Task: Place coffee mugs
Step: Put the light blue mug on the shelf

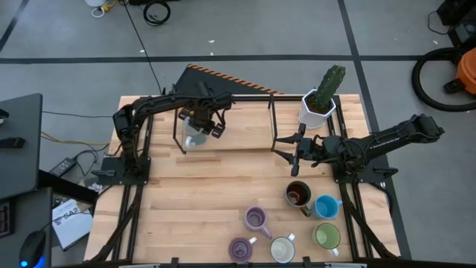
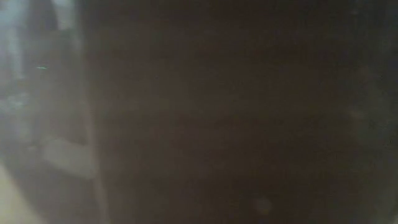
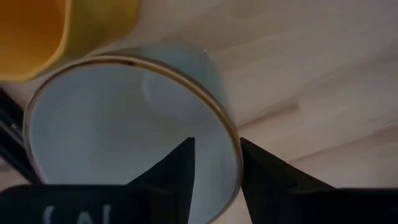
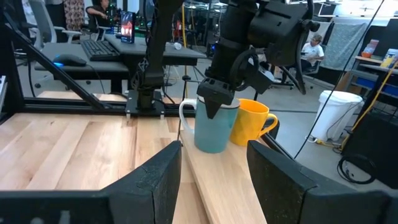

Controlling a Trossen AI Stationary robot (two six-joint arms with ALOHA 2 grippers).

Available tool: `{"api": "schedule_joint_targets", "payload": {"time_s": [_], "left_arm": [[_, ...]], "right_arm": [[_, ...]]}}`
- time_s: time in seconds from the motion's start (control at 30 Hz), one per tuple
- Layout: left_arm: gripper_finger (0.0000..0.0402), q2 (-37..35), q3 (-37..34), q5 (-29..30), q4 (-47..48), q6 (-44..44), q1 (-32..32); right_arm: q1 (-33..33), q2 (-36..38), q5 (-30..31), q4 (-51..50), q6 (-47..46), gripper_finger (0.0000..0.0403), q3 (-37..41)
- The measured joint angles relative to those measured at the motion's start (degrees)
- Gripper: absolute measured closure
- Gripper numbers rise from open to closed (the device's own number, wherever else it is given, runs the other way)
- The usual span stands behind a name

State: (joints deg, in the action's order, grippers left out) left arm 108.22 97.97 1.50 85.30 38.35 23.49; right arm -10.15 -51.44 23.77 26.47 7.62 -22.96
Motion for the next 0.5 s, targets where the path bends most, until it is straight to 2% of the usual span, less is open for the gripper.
{"api": "schedule_joint_targets", "payload": {"time_s": [0.5], "left_arm": [[0.0278, -1.44, 0.31, -0.10, 1.84, -0.43, 0.24]], "right_arm": [[0.00, 0.01, -0.12, 0.03, -0.37, 0.0213, 0.00]]}}
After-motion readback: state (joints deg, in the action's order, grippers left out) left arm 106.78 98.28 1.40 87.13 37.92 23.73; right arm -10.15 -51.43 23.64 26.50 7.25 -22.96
